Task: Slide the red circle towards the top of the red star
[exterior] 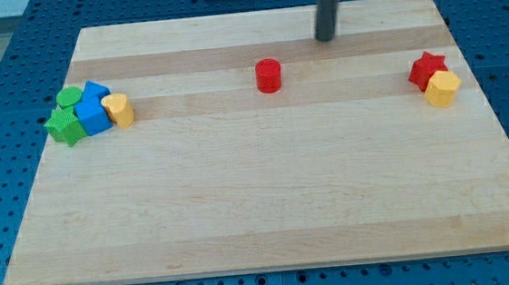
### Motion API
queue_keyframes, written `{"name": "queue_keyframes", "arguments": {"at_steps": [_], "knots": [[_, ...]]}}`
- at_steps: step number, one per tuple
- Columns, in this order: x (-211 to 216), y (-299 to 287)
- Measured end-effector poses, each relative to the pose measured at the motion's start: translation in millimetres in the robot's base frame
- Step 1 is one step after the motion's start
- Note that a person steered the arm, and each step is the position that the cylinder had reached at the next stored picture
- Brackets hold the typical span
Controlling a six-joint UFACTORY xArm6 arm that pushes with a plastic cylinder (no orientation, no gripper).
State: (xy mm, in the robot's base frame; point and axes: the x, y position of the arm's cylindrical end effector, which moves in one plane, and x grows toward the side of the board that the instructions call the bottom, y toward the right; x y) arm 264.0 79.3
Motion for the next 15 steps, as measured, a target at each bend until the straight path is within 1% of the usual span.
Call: {"name": "queue_keyframes", "arguments": {"at_steps": [1,2,3,4,5,6,7,8,9,10,11,12,13,14,15], "knots": [[30.2,-86.1],[79.4,-154.3],[118.0,-155.5],[116.3,-80.0],[82.8,-21.6],[91.2,-30.6],[112.5,-118.0],[88.3,-162.6],[50.3,-121.2],[34.5,-17.9],[32.7,45.8],[32.2,0.3],[43.5,-63.4],[93.3,-79.7],[111.1,-37.5]]}}
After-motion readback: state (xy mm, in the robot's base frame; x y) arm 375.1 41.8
